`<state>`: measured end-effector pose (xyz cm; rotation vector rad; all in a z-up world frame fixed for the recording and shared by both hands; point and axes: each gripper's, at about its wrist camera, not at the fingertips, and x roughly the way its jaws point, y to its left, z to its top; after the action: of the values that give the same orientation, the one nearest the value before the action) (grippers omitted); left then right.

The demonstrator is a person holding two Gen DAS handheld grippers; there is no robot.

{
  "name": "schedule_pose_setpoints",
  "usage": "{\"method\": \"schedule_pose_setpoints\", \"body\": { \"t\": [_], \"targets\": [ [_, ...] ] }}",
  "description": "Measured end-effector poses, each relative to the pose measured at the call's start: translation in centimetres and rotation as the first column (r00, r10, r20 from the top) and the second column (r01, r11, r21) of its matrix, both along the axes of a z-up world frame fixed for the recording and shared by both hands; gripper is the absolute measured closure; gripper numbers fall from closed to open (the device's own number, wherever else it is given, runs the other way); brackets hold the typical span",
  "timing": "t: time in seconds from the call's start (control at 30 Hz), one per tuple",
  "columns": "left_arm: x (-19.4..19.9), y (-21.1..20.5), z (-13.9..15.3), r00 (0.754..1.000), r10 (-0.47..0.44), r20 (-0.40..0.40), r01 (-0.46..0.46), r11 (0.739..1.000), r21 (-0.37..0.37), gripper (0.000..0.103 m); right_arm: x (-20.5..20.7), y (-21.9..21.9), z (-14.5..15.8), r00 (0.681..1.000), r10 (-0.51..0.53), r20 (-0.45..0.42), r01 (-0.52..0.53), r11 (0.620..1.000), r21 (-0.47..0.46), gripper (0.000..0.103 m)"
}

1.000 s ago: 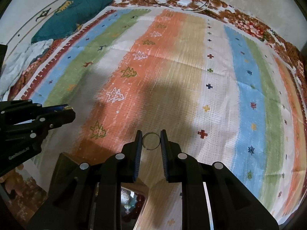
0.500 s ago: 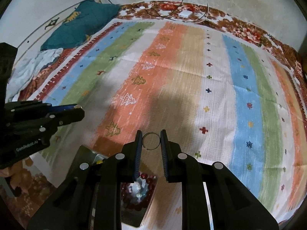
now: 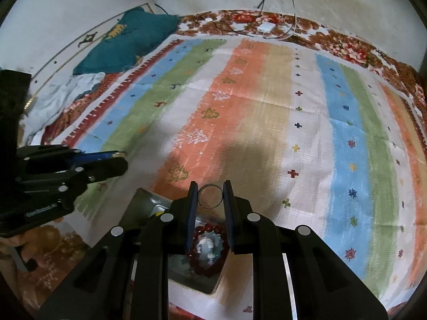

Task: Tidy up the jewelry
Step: 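Lift both rings and carry them over the silver tin, then open both tools to drop the rings into the tin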

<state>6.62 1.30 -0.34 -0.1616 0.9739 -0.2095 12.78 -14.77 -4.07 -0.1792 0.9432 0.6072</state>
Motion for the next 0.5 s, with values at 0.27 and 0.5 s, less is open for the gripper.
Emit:
{"method": "schedule_pose_setpoints", "body": {
  "t": [0.27, 0.5],
  "targets": [
    [-1.0, -0.5, 0.2, 1.0, -0.017, 0.016, 0.017, 1.0, 0.021, 0.091, -1.8, -0.4, 0.2, 1.0, 0.032, -0.001, -0.032, 0.999, 0.031, 0.083],
    [-2.2, -1.4, 0.0, 0.999, -0.038, 0.022, 0.037, 0.998, 0.045, 0.091, -2.9, -0.5, 0.1, 0.998, 0.059, -0.01, -0.059, 0.997, 0.051, 0.083]
  ]
}}
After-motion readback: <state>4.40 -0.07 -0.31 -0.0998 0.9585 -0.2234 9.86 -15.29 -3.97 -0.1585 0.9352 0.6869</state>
